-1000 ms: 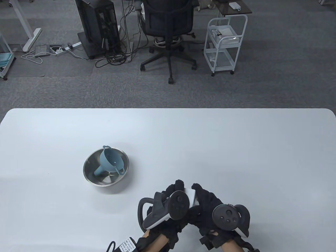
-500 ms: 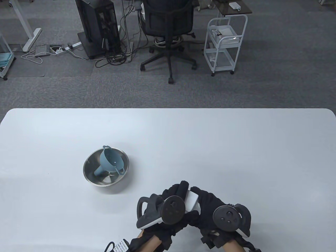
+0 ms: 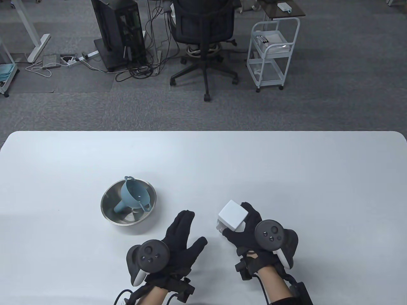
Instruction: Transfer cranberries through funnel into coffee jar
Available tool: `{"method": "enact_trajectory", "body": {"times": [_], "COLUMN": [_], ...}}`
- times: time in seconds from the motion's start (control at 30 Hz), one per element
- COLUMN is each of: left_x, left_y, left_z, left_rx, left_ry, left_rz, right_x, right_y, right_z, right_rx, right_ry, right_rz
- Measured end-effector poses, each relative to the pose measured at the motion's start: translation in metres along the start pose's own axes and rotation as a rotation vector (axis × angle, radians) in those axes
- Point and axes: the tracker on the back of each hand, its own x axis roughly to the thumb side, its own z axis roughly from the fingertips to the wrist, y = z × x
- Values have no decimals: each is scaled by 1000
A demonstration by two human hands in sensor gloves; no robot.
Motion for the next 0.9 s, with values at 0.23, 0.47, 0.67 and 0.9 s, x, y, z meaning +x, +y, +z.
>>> {"method": "enact_trajectory", "body": {"times": [0.23, 0.47, 0.67, 0.9], "left_x": [-12, -12, -12, -13], "left_y": [-3, -5, -5, -4], "left_z": [2, 1, 1, 2], "left_rx": [-22, -38, -37, -39], "left_ry": [39, 43, 50, 56], "left_rz": [26, 31, 24, 12], "right_x": [-5, -8, -11, -19], "right_y": [20, 32, 34, 1], "right_z": [-13, -15, -15, -6], "right_rx": [9, 47, 134, 250], "right_ry": [83, 97, 100, 0], "right_rz": [18, 51, 54, 122]}}
